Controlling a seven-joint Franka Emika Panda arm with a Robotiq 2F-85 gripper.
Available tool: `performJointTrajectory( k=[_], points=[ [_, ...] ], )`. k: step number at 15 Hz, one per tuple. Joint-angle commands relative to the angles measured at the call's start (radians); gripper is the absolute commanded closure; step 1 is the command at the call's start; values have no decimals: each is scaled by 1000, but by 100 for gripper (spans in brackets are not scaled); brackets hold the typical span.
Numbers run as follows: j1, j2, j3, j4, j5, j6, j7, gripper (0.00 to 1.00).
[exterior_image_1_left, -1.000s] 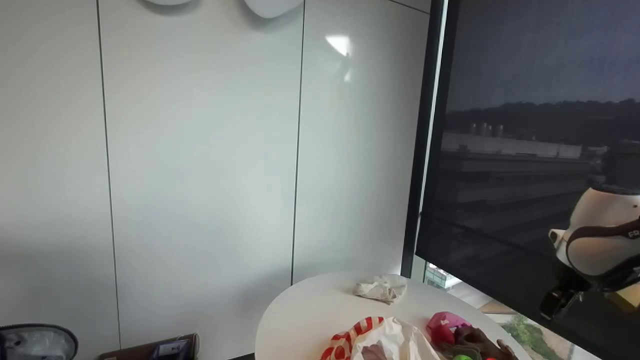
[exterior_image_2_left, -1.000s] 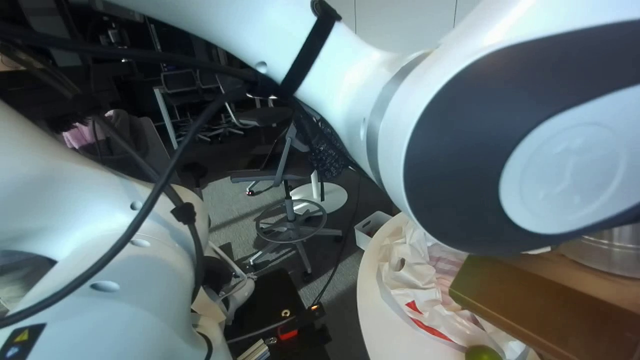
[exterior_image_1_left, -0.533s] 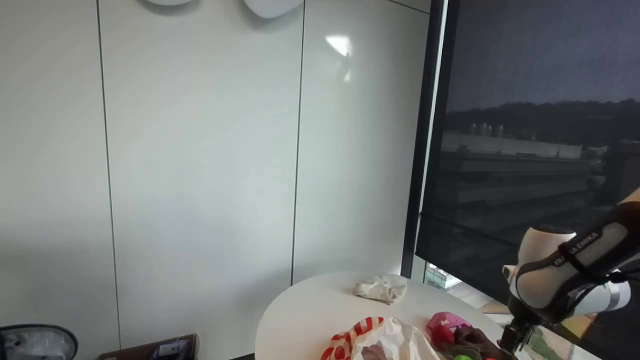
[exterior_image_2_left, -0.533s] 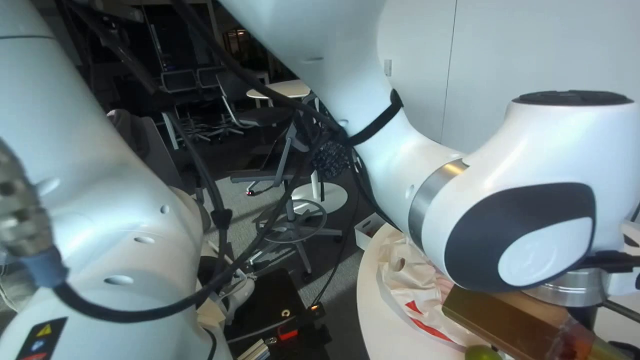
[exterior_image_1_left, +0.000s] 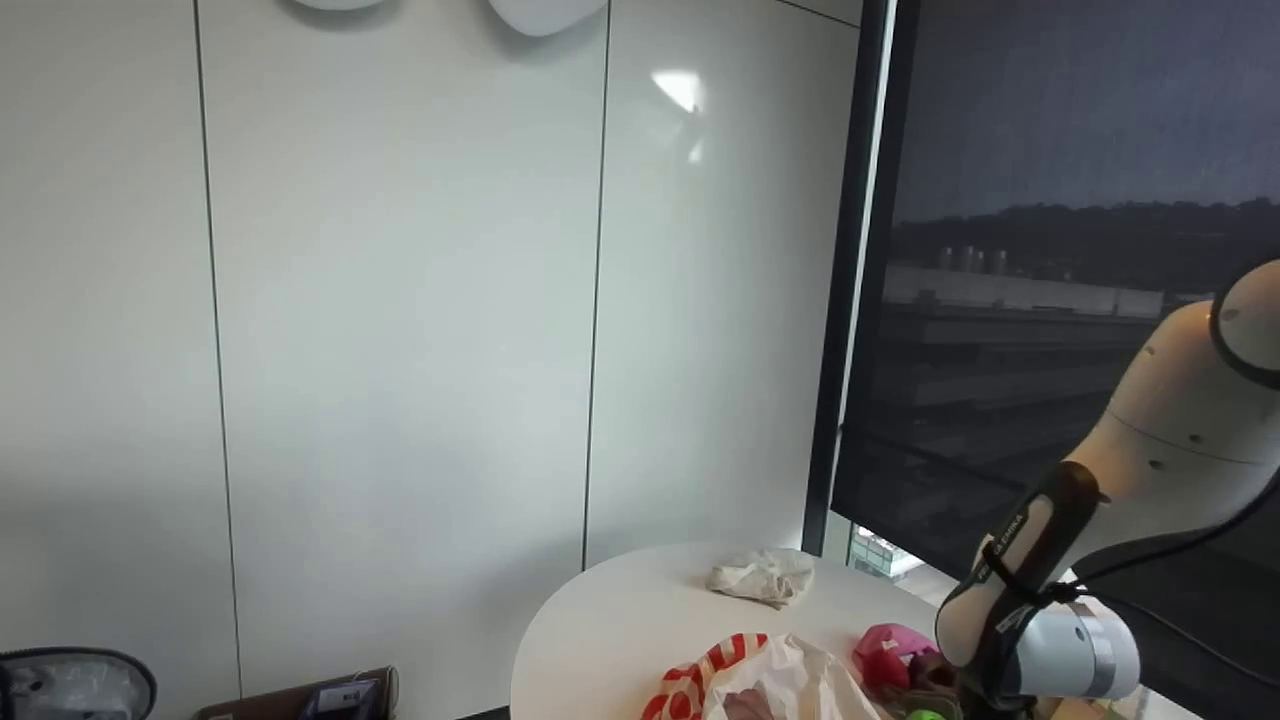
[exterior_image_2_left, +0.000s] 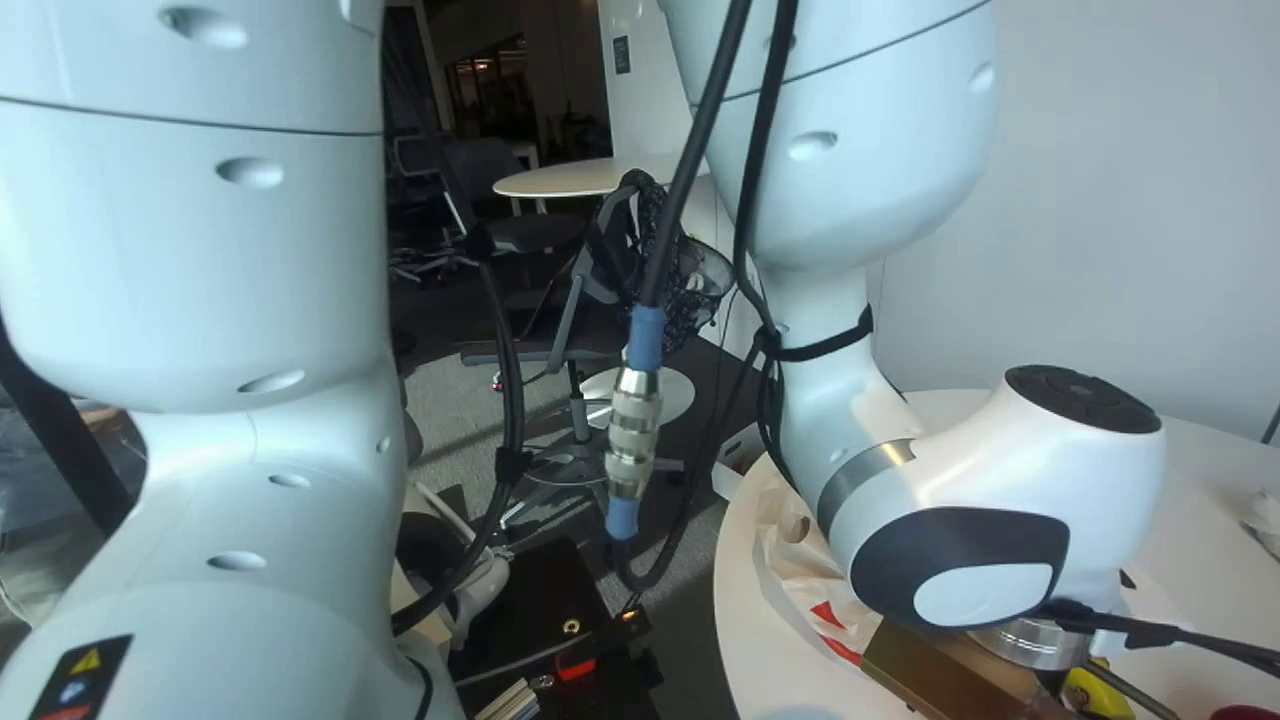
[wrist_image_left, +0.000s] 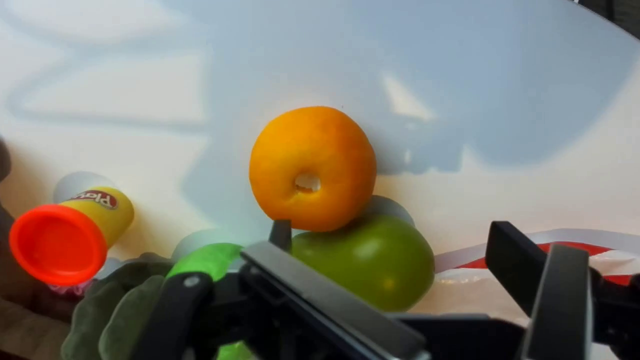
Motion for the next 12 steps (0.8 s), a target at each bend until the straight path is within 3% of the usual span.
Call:
performJointTrajectory(
  k=[1, 3, 6, 12],
  points=[
    [-82, 142, 36, 83, -60, 99, 2, 0],
    [-44, 190, -46, 102, -167, 176, 68, 0],
    [-27, 245, -113, 142, -262, 200, 135, 0],
    [-62, 279, -79, 184, -320, 136, 203, 0]
  ],
)
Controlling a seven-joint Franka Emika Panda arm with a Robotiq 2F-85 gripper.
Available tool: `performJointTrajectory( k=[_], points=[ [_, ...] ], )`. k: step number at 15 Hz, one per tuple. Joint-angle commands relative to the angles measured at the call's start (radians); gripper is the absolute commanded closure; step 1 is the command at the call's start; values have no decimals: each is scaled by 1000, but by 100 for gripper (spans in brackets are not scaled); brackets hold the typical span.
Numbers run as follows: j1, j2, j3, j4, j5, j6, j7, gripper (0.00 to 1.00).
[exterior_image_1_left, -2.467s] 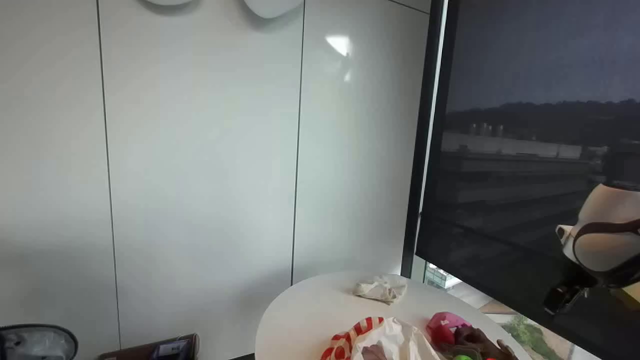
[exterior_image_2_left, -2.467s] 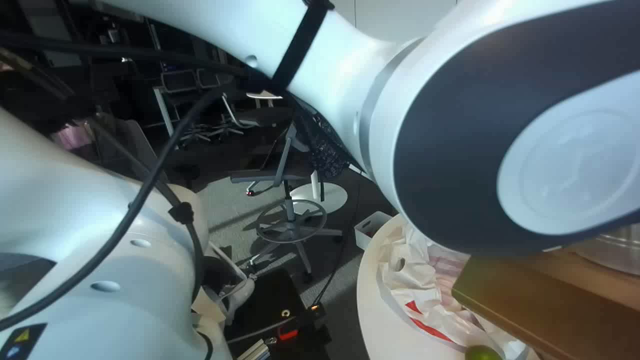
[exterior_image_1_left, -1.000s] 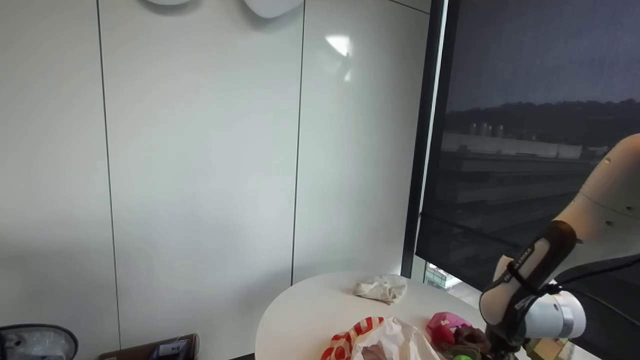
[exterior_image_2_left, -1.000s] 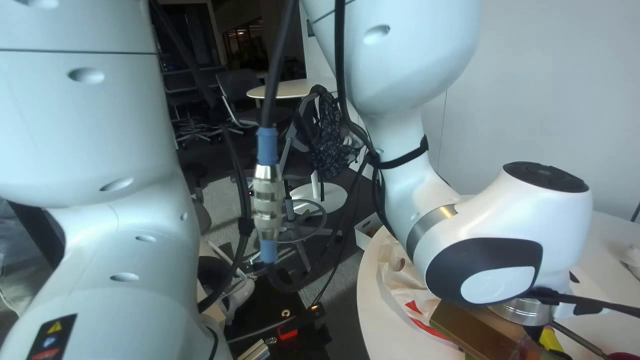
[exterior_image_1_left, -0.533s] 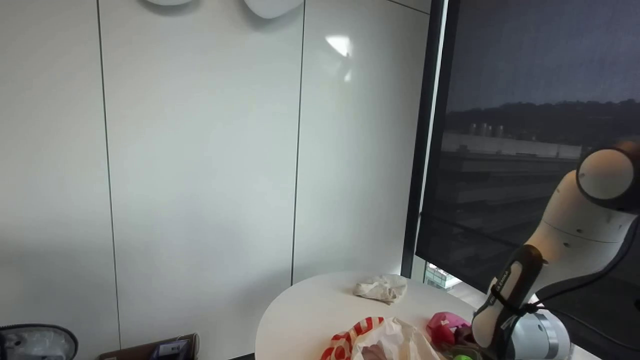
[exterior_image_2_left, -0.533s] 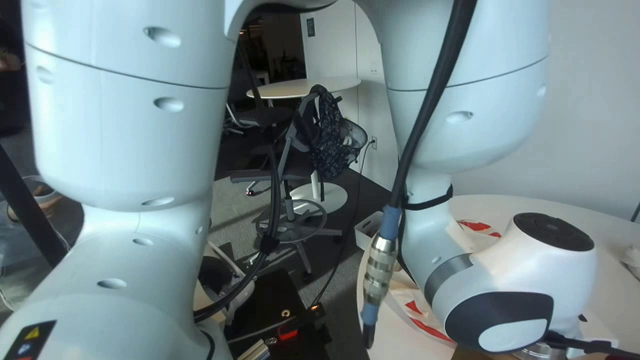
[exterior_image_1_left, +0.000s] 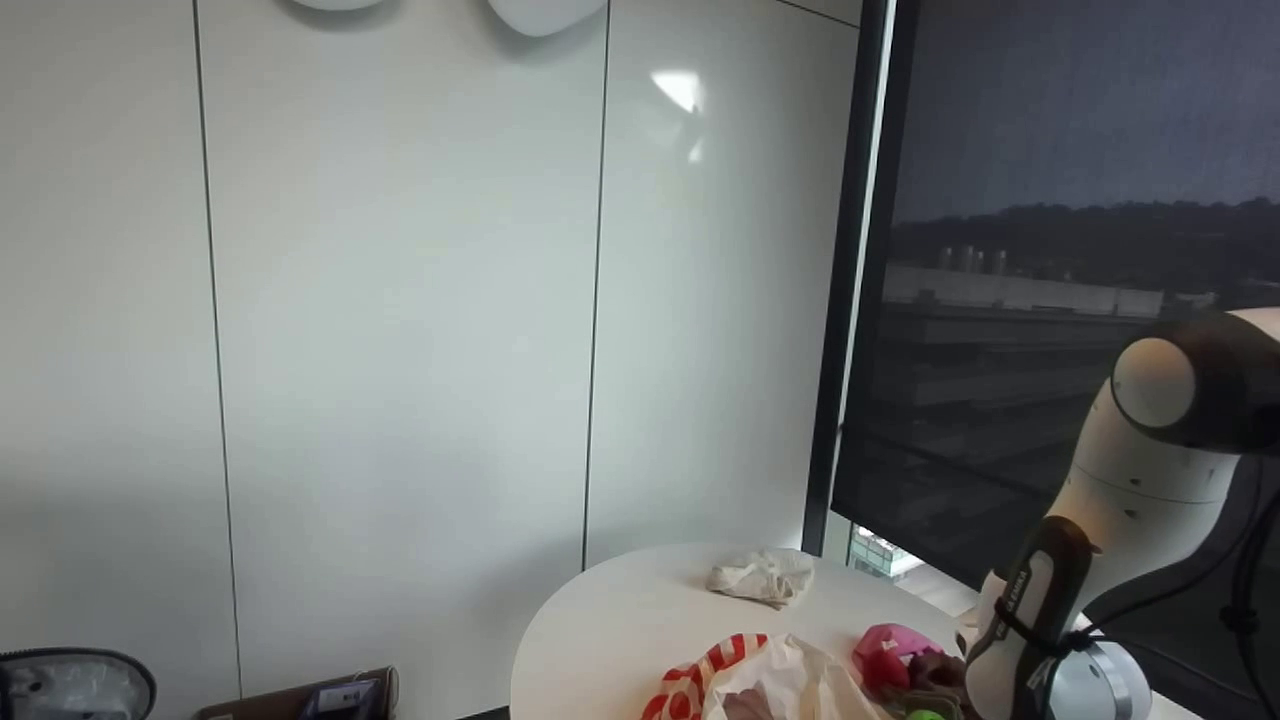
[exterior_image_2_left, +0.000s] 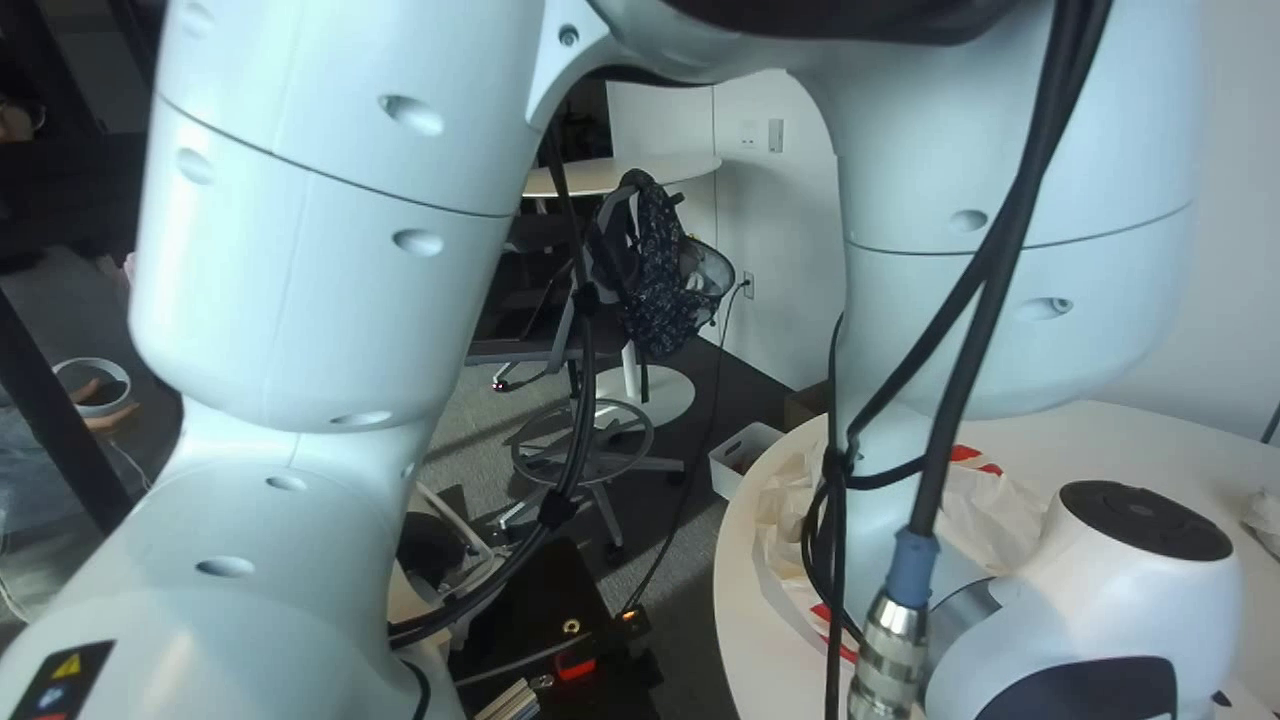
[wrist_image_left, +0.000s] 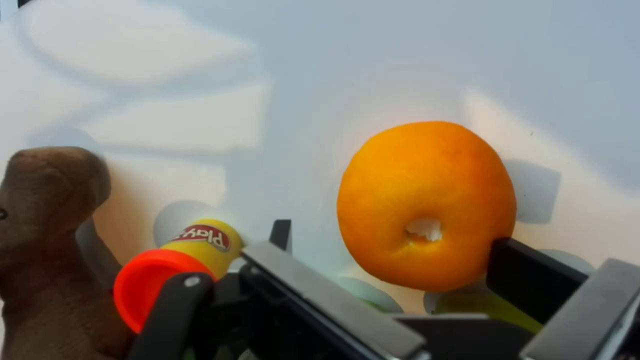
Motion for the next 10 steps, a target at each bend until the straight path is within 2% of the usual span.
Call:
performJointTrajectory(
  k=[1, 8, 9, 10],
  points=[
    [-14, 30, 21, 43, -29, -46, 49, 0],
    [-8, 71, 18, 99, -30, -127, 78, 0],
    [-10, 75, 21, 103, -29, -132, 78, 25],
    [-10, 76, 22, 106, -29, -139, 78, 26]
  ],
)
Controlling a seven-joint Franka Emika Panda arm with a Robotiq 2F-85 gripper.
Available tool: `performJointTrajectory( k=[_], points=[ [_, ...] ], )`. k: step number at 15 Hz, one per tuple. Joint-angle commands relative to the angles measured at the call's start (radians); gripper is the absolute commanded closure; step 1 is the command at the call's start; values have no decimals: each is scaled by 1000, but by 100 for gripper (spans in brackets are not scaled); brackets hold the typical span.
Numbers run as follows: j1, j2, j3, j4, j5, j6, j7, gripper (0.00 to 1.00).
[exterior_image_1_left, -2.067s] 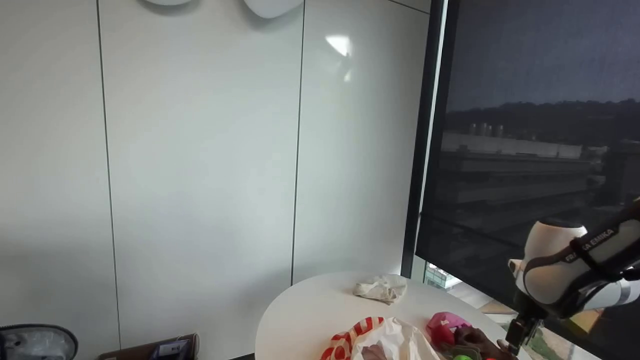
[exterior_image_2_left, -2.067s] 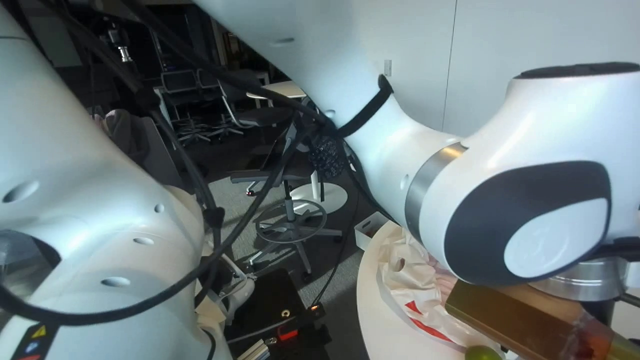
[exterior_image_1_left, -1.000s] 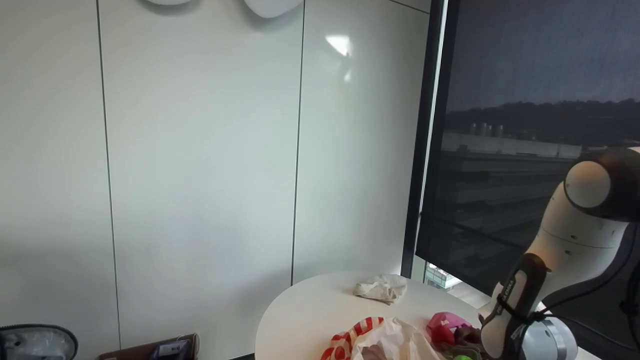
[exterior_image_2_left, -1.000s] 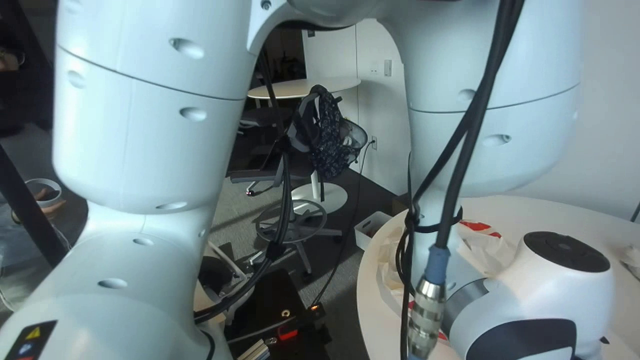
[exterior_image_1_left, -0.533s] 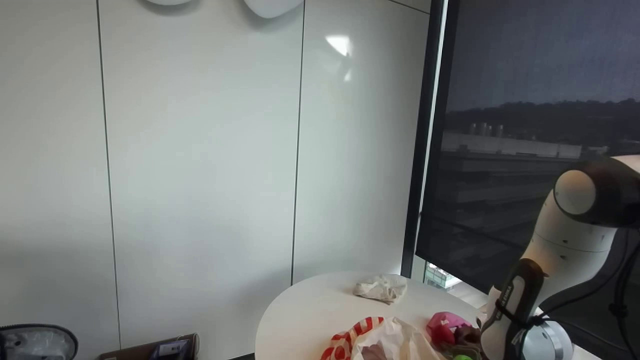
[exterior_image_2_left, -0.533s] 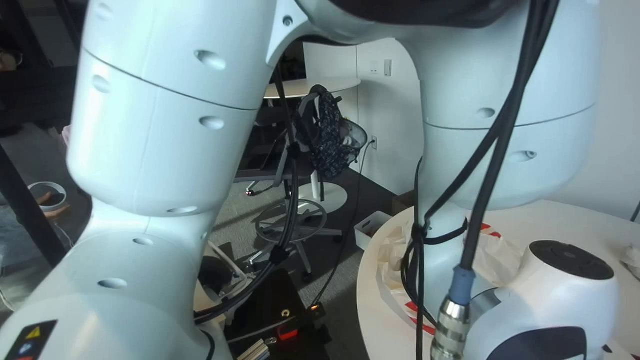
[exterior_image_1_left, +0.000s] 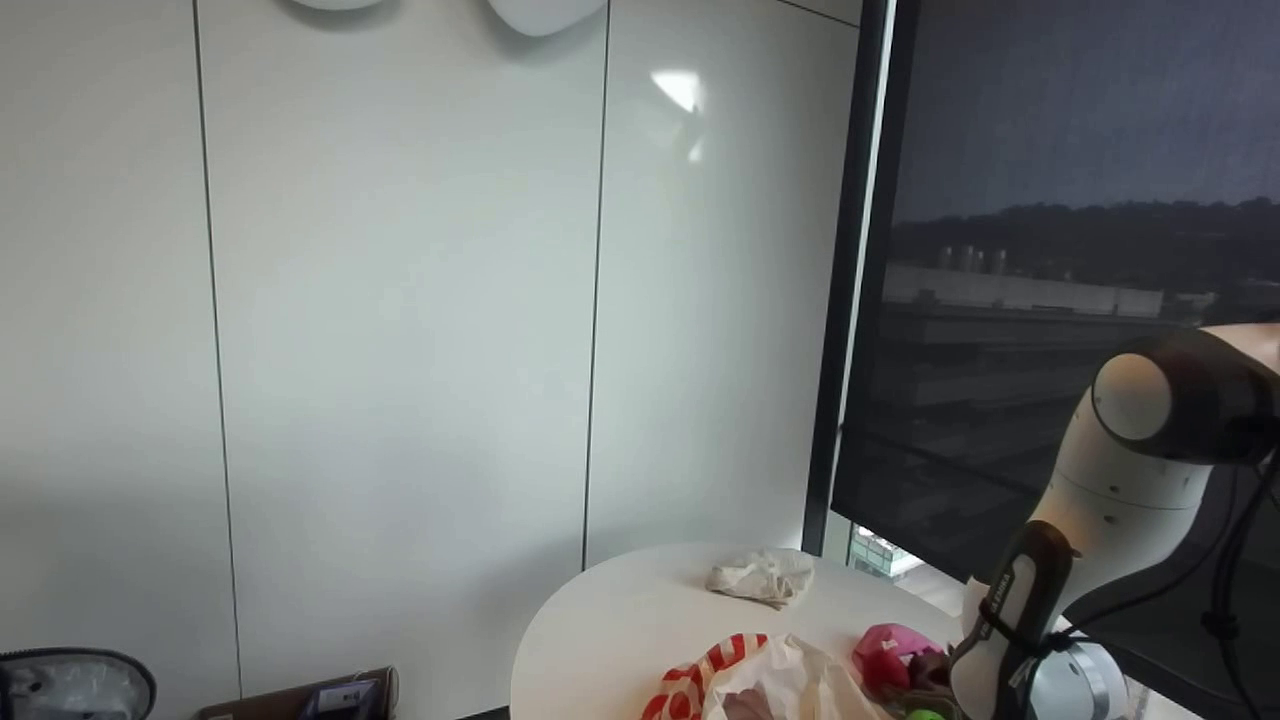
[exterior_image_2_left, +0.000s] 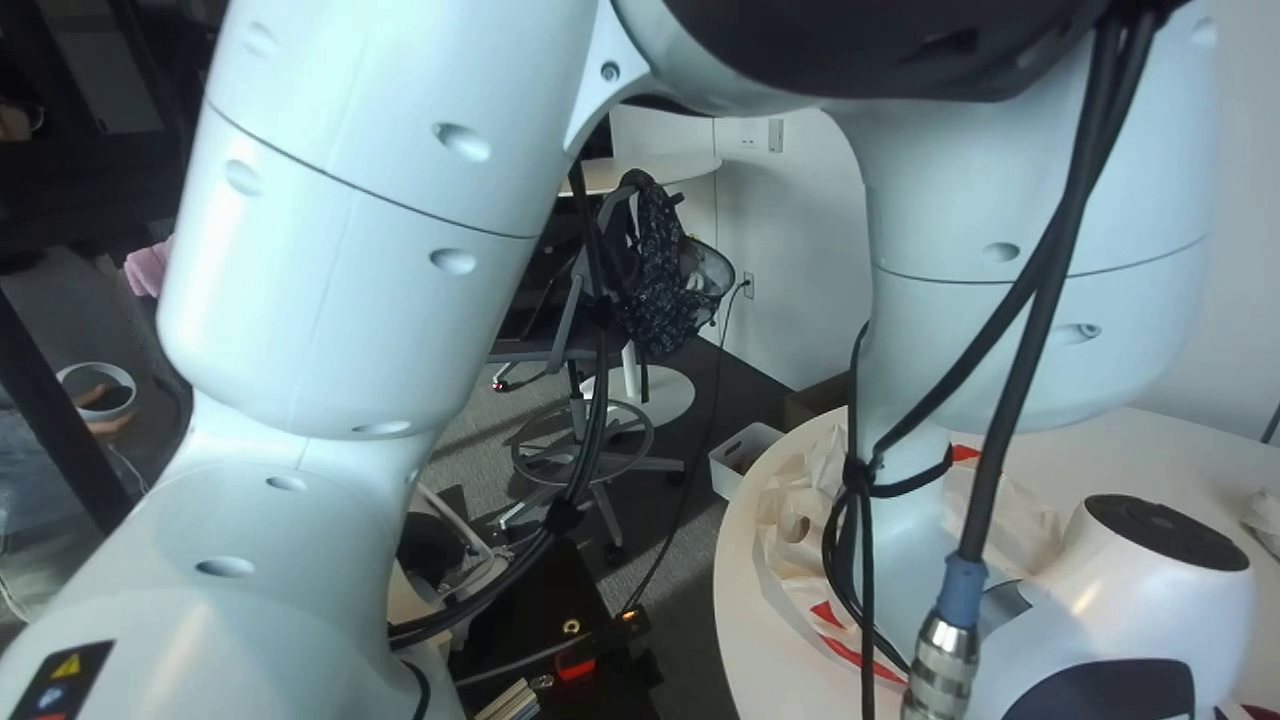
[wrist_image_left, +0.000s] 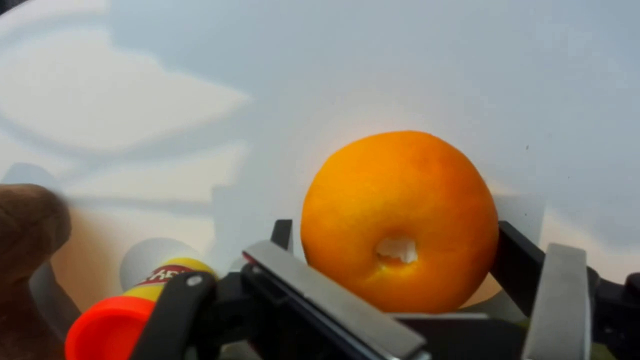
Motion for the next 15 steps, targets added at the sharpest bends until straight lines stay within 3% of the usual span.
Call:
performJointTrajectory(
  k=[1, 2, 3, 8, 10, 13, 15],
  points=[
    [-3, 17, 3, 32, -31, -28, 31, 32],
    [12, 5, -7, 28, -32, -42, 44, 41],
    [23, -9, -15, 20, -36, -48, 52, 42],
    [76, -204, -9, -112, -109, -58, 42, 42],
    [83, -273, 37, -158, -139, -58, 7, 42],
    [125, -313, 96, -191, -185, -6, -2, 42],
    [197, -296, 95, -170, -252, 16, 36, 42]
  ],
)
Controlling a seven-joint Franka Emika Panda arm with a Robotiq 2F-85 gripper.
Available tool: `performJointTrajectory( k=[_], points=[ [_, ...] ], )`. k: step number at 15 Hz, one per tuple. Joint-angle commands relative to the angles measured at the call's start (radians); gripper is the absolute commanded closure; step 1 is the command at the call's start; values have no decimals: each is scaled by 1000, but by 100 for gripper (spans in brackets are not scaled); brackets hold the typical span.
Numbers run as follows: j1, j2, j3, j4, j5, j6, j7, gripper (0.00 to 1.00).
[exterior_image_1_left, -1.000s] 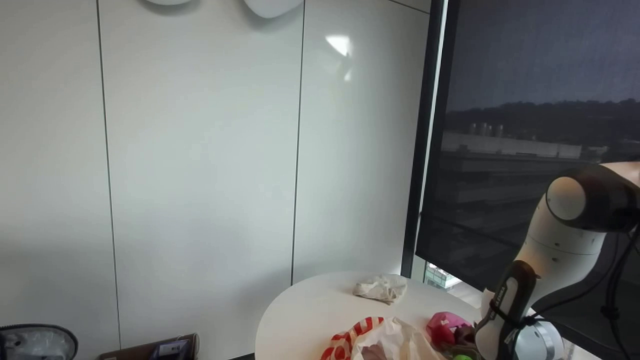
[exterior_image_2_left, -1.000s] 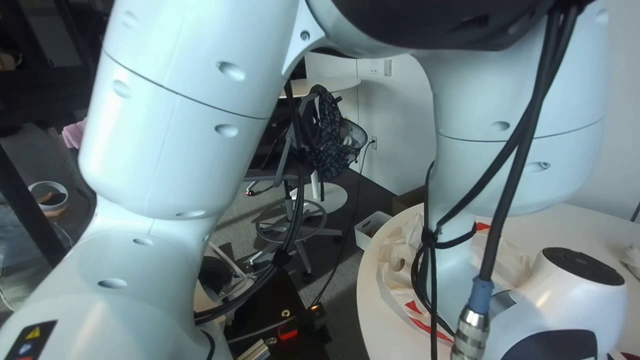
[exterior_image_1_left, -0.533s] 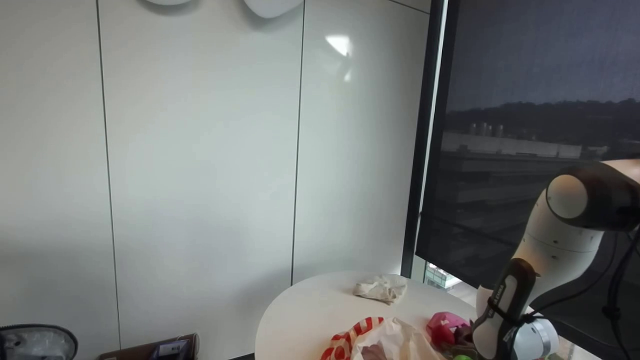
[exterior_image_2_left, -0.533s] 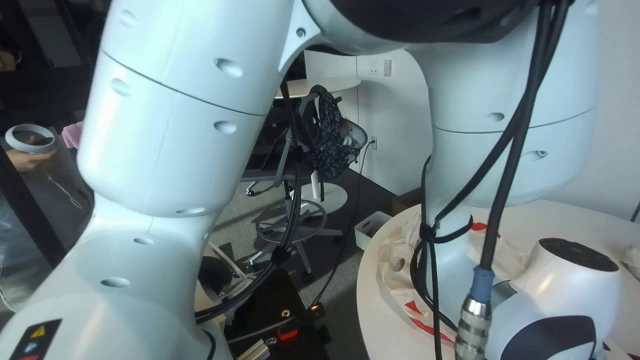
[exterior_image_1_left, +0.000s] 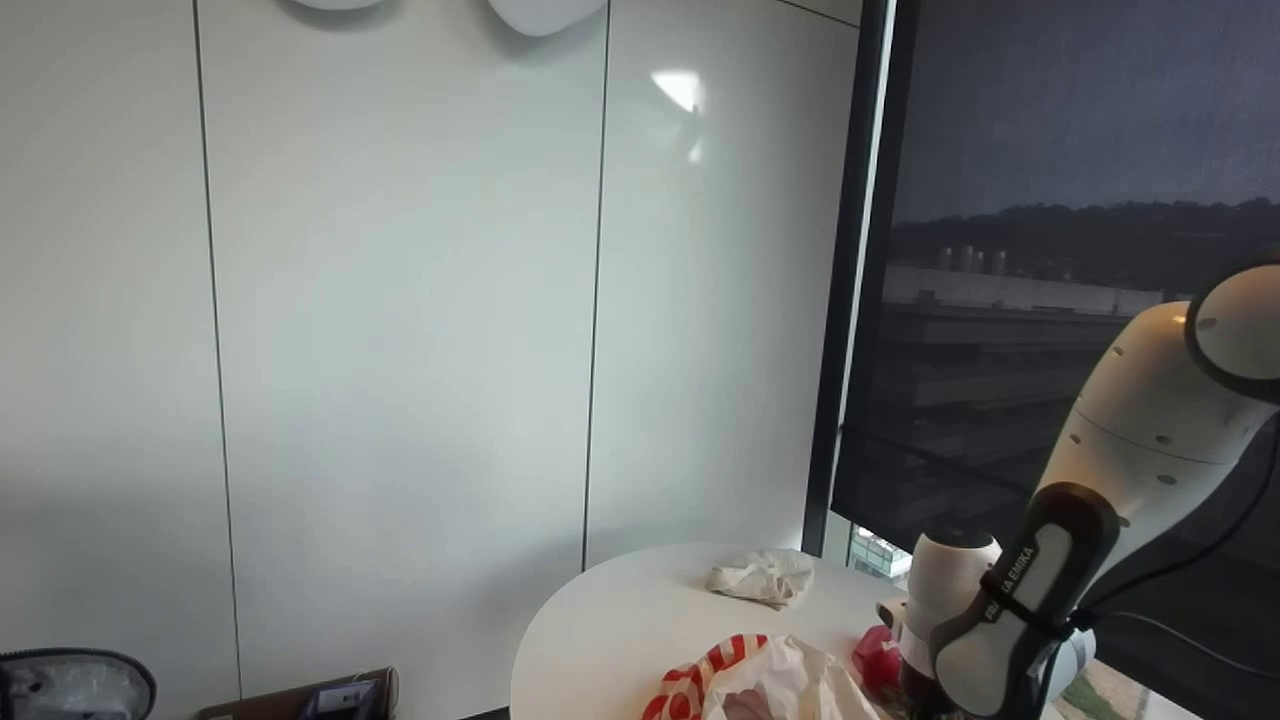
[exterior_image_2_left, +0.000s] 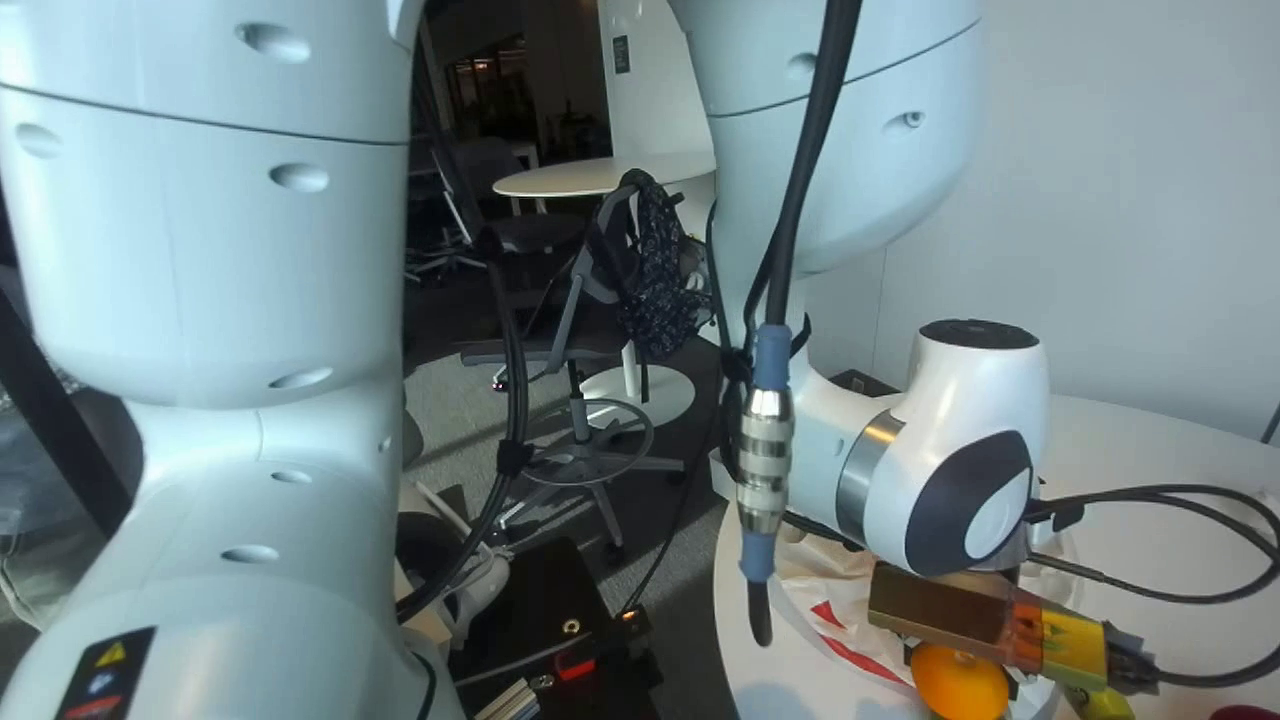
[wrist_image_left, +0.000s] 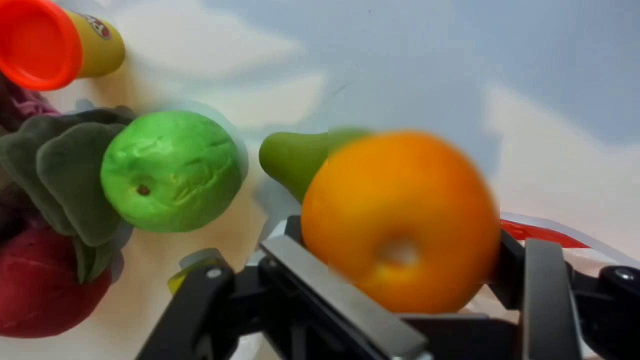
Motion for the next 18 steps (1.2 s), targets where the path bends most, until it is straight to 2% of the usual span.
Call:
performJointTrajectory(
  k=[1, 4, 7, 10, 13, 14, 16, 18],
  points=[
    [131, -4, -24, 12, -137, 61, 58, 42],
    [289, 54, -94, 103, -299, 113, 166, 42],
    [418, 144, -146, 236, -393, 122, 259, 42],
    [478, 263, -145, 365, -386, 130, 286, 42],
    [486, 388, -132, 481, -361, 146, 271, 42],
    [475, 416, -121, 504, -348, 139, 266, 4],
    [472, 443, -126, 524, -352, 127, 258, 0],
    [494, 432, -166, 518, -368, 102, 272, 0]
  ],
)
